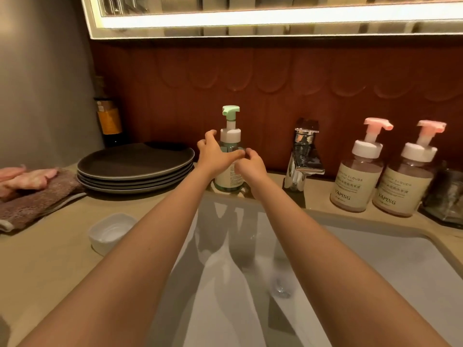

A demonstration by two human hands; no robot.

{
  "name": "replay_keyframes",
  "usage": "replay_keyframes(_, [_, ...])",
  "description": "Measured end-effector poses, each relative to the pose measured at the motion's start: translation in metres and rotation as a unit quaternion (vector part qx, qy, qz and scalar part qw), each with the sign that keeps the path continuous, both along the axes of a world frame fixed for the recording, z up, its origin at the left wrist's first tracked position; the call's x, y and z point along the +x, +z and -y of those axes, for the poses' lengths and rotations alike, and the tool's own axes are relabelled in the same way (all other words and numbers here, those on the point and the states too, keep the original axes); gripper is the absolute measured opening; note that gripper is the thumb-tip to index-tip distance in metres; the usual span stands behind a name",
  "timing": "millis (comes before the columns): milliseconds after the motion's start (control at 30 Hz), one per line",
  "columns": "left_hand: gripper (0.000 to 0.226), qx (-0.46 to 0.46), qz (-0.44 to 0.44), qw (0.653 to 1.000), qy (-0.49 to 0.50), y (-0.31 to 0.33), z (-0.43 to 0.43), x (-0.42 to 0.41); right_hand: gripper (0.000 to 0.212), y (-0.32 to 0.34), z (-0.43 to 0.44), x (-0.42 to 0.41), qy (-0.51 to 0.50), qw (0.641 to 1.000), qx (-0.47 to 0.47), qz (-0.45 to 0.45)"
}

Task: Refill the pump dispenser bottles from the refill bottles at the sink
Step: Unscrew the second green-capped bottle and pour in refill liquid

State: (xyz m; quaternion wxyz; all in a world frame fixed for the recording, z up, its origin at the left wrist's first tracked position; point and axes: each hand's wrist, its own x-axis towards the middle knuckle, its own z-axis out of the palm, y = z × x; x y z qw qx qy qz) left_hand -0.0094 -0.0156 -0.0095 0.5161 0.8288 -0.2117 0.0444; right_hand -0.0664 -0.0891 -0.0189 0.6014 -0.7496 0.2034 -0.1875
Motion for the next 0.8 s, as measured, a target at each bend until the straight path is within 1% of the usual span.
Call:
replay_keyframes(133, [0.075, -0.022, -0.005, 1.000, 0.021, 0.006, -0.011, -0.015, 0.062, 0.002, -0.012, -0.015, -0.016, 0.999, -0.036, 0.010])
replay_keyframes(300, [0.057, -0.023, 0.012, 0.999, 0.020, 0.021, -0.039, -0.056, 0.053, 0.015, -0.033, -0.053, 0.024, 0.998, -0.046, 0.034])
replay_keyframes(433, [0.048, -0.034, 0.039, 0.998, 0.031, 0.047, -0.075, -0.085, 0.054, 0.025, -0.064, -0.077, 0.053, 0.996, -0.048, 0.048])
replay_keyframes(667, [0.045, -0.048, 0.080, 0.994, 0.049, 0.091, -0.136, -0.133, 0.053, 0.062, -0.124, -0.108, 0.110, 0.989, -0.056, 0.077])
replay_keyframes(800, [0.042, -0.093, 0.084, 0.991, 0.052, 0.114, -0.166, -0.161, 0.048, 0.081, -0.156, -0.119, 0.128, 0.985, -0.058, 0.098])
